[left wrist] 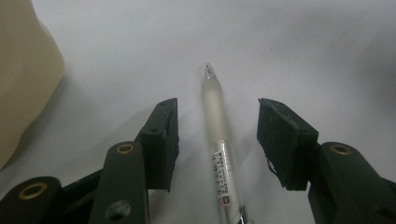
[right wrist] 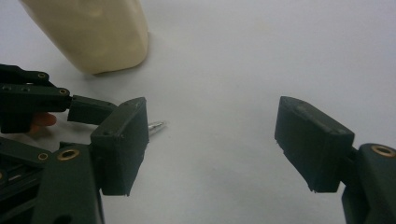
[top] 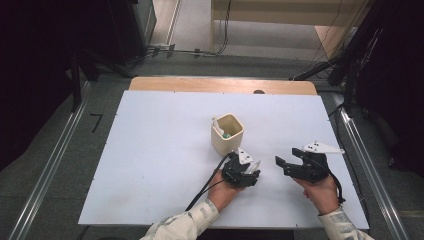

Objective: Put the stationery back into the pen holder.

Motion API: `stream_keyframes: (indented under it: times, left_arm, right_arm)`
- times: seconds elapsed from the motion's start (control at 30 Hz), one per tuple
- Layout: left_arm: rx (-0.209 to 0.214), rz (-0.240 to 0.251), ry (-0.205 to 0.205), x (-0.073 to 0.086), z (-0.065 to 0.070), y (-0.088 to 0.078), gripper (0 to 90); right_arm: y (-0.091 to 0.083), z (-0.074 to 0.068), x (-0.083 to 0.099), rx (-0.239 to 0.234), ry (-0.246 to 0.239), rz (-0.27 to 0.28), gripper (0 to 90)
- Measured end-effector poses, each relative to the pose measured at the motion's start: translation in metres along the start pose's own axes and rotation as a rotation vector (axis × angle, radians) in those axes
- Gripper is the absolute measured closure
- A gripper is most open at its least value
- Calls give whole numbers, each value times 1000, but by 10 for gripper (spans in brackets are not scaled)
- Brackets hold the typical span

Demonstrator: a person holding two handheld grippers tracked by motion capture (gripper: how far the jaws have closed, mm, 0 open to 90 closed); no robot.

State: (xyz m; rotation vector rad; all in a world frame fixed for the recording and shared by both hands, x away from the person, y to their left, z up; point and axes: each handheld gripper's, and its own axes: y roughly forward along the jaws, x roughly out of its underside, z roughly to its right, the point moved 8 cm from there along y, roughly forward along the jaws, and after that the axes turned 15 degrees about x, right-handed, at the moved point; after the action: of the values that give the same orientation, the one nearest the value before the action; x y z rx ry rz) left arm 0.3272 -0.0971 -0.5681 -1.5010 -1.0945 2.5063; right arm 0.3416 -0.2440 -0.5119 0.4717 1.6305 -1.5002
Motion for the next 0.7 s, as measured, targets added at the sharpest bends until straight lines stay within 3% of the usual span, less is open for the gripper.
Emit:
stream_keyframes:
  times: [0.23,0.7]
  left_arm:
    - [-5,-2,8,0,2,1,539]
    - [-38,-5,33,1,1,2,715]
  right_arm:
    - [0,0,0,1,0,-1,245]
    - [0,0,0,3,0,-1,247]
